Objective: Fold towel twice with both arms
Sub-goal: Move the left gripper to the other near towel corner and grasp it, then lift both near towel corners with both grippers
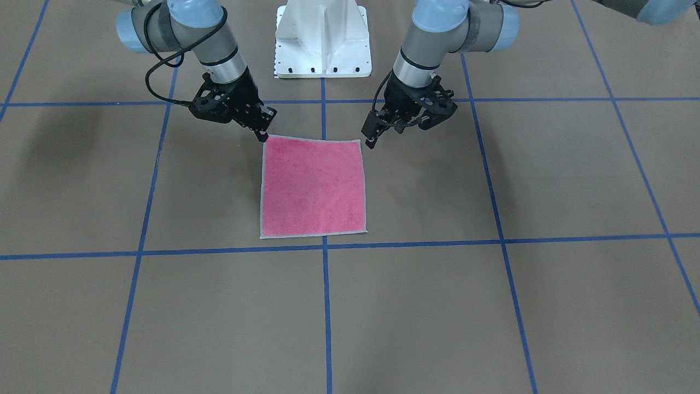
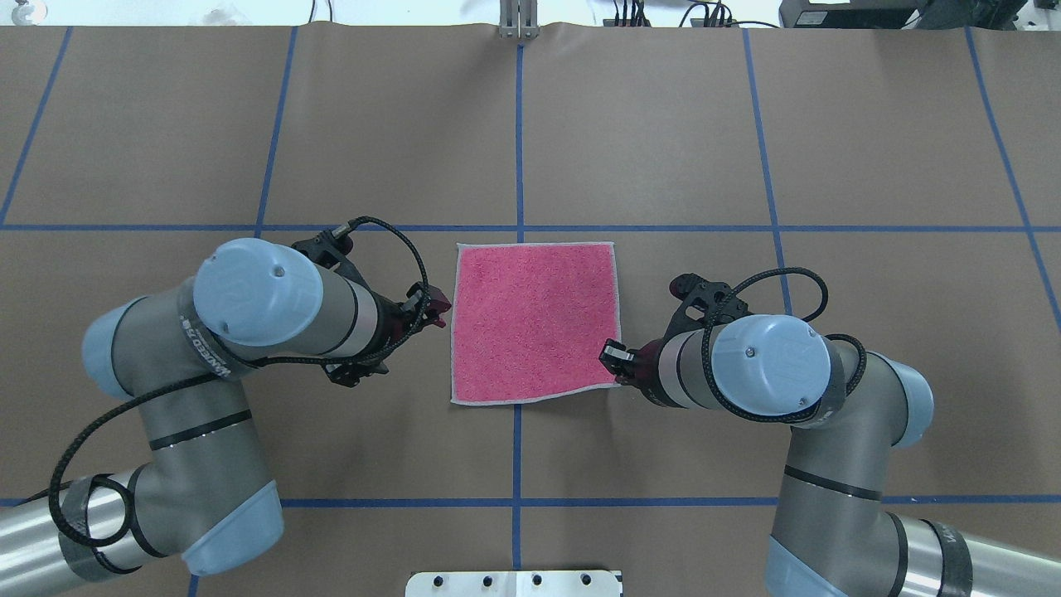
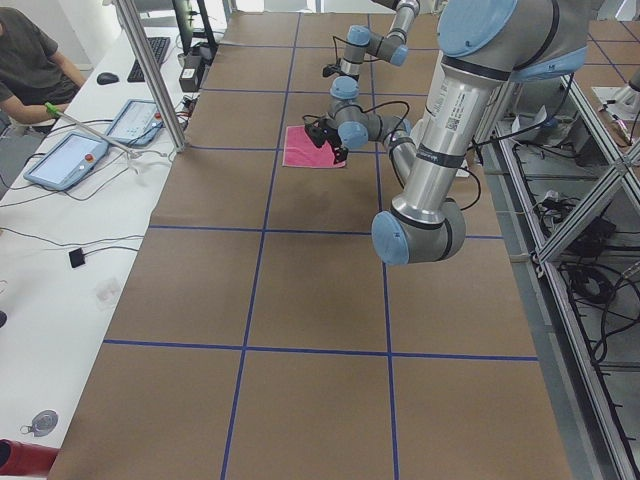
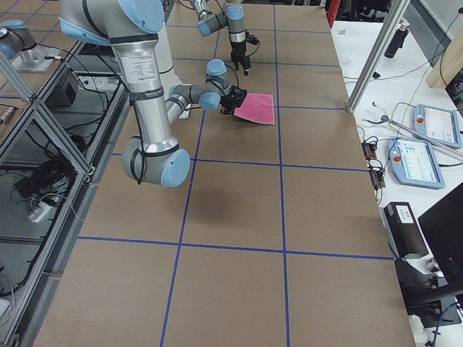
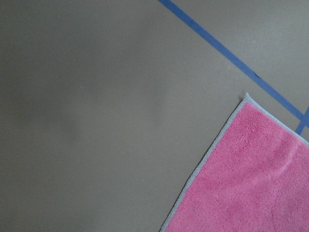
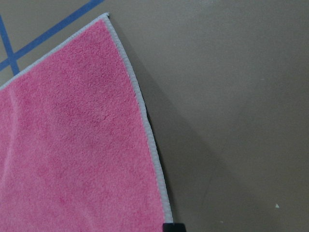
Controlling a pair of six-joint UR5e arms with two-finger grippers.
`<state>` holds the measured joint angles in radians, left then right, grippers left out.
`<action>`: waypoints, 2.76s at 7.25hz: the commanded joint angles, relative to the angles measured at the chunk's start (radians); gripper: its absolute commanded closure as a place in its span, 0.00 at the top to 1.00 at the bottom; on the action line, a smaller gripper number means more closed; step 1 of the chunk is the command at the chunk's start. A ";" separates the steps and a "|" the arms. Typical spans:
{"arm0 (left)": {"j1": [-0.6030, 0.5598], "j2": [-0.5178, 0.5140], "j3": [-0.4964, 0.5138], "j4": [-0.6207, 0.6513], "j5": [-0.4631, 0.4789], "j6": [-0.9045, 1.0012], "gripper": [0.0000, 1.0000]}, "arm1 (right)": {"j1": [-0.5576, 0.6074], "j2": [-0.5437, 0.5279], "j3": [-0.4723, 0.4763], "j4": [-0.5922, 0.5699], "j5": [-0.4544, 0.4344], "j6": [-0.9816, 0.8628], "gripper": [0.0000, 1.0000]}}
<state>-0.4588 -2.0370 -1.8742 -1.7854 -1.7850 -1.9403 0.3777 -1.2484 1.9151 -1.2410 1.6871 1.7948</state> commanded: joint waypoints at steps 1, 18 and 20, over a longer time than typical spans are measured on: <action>0.058 -0.011 0.033 -0.011 0.041 -0.031 0.94 | -0.003 0.000 0.001 0.000 -0.001 0.000 0.00; 0.120 -0.069 0.155 -0.060 0.079 -0.085 0.42 | -0.002 0.001 0.001 0.000 0.002 0.000 0.00; 0.121 -0.069 0.155 -0.060 0.079 -0.085 0.38 | 0.000 0.000 0.001 0.000 0.003 0.000 0.00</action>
<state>-0.3383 -2.1062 -1.7189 -1.8454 -1.7058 -2.0248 0.3763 -1.2476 1.9159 -1.2410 1.6892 1.7948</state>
